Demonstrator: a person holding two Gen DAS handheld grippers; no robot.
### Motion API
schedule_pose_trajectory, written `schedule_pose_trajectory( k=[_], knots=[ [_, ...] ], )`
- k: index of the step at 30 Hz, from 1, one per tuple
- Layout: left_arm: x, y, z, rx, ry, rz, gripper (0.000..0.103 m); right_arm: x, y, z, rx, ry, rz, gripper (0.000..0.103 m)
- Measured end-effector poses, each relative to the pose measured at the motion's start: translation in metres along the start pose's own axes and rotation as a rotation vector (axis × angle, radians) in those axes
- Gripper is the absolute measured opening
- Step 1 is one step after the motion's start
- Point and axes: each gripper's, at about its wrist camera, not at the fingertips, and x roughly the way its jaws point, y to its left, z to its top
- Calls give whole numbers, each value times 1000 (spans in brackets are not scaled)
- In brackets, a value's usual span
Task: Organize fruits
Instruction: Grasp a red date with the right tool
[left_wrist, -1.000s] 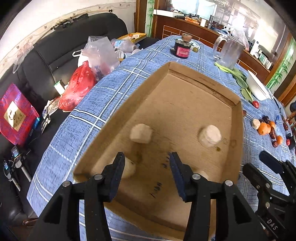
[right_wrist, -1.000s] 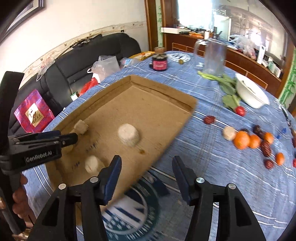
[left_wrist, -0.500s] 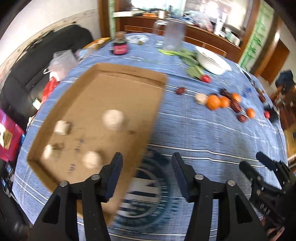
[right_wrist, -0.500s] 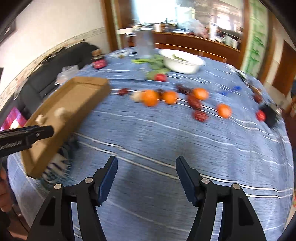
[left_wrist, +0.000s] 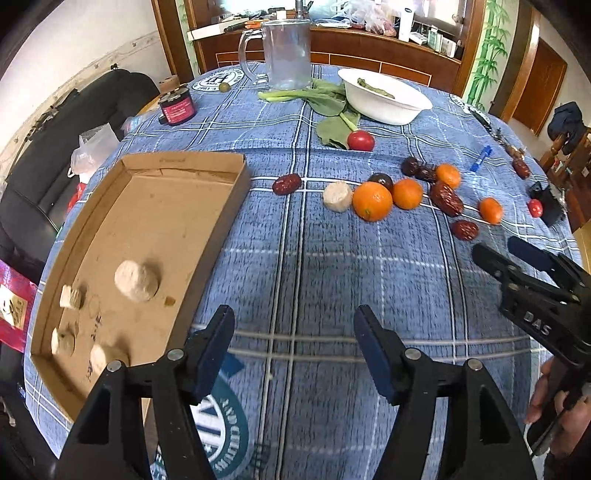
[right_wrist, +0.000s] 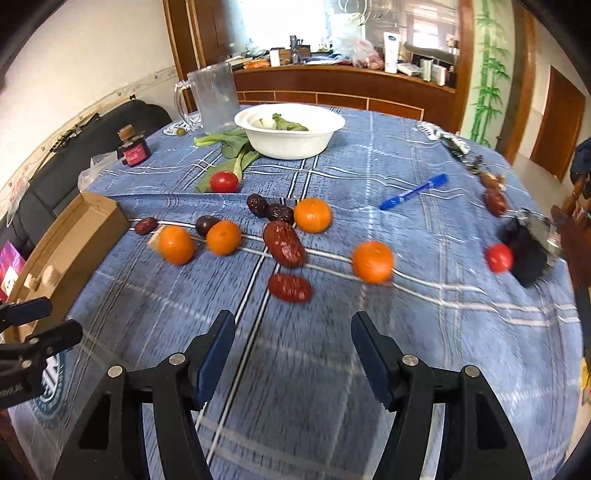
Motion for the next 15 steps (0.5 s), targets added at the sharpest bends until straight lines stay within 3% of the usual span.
schedule_pose_trajectory(
  k=[5, 6, 7, 15],
  knots=[
    [14, -1, 16, -1, 9, 11, 66, 26, -3, 10, 20, 21, 38, 67],
    [17, -3, 21, 1, 10, 12, 66, 28, -2, 11, 15, 20, 31, 55],
    [20, -5, 25, 0, 13, 10, 66, 31, -1, 12, 3, 29, 18, 31],
    [45, -30, 54, -39, 4, -80, 66, 25, -7, 8, 5, 15, 30, 32]
  ],
)
